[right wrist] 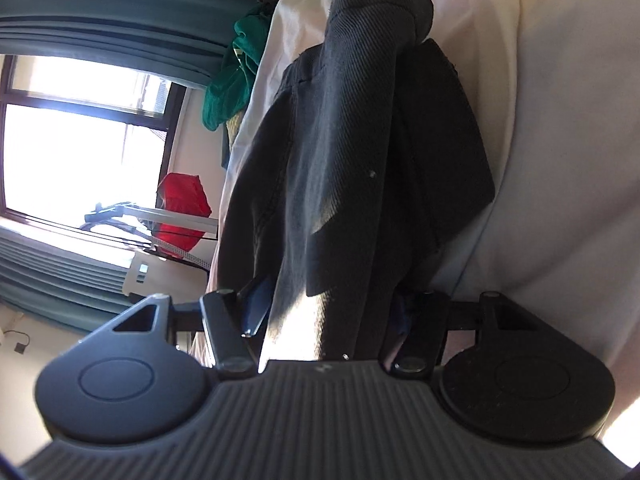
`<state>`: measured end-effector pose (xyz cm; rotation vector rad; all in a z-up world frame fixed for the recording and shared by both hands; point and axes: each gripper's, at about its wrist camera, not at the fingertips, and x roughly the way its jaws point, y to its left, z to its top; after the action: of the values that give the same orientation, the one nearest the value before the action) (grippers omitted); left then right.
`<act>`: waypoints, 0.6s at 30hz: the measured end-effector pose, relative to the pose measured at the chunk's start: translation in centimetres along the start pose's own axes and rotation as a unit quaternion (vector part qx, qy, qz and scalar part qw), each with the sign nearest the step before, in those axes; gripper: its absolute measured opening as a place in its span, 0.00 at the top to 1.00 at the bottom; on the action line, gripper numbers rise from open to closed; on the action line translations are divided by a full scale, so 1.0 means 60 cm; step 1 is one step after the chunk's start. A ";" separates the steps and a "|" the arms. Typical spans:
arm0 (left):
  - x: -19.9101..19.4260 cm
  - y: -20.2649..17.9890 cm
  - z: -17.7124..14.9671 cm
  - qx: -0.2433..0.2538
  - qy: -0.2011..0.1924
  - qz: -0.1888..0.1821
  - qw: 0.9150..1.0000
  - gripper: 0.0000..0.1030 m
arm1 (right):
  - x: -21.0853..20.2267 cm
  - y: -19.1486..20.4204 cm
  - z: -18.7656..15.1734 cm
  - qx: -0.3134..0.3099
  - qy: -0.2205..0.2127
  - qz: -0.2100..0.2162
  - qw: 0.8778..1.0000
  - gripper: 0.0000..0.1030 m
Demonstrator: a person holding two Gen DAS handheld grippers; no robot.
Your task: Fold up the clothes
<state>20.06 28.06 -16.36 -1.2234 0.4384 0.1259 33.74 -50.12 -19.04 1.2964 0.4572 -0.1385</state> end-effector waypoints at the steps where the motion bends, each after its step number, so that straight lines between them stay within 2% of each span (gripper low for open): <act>1: 0.000 0.002 0.003 -0.006 -0.001 -0.002 1.000 0.40 | 0.000 0.001 -0.003 -0.008 -0.017 -0.005 1.000 0.64; 2: 0.000 0.004 0.006 -0.012 -0.002 -0.003 1.000 0.46 | -0.001 0.001 -0.007 -0.020 -0.029 -0.014 0.999 0.75; 3: 0.000 0.006 0.008 -0.018 -0.003 -0.005 1.000 0.60 | -0.001 0.001 -0.011 -0.031 -0.036 -0.024 0.999 0.81; 7: 0.000 0.014 0.019 -0.042 -0.007 -0.011 0.999 0.83 | -0.034 0.022 -0.036 -0.078 -0.084 -0.028 0.993 0.88; 10: -0.019 0.000 0.019 -0.025 -0.023 -0.014 0.999 0.89 | -0.077 0.056 -0.055 -0.111 -0.108 -0.033 0.987 0.89; 15: -0.067 -0.026 0.018 0.008 -0.042 -0.031 0.999 0.90 | -0.151 0.057 -0.065 -0.065 -0.116 -0.027 0.991 0.89; 18: -0.106 -0.024 0.017 0.000 -0.038 -0.040 0.998 0.91 | -0.197 0.036 -0.080 -0.032 -0.110 -0.034 0.993 0.89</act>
<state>15.05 29.40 -12.31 -1.2313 0.3236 0.1037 22.62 -46.78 -13.28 1.1874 0.3149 -0.3174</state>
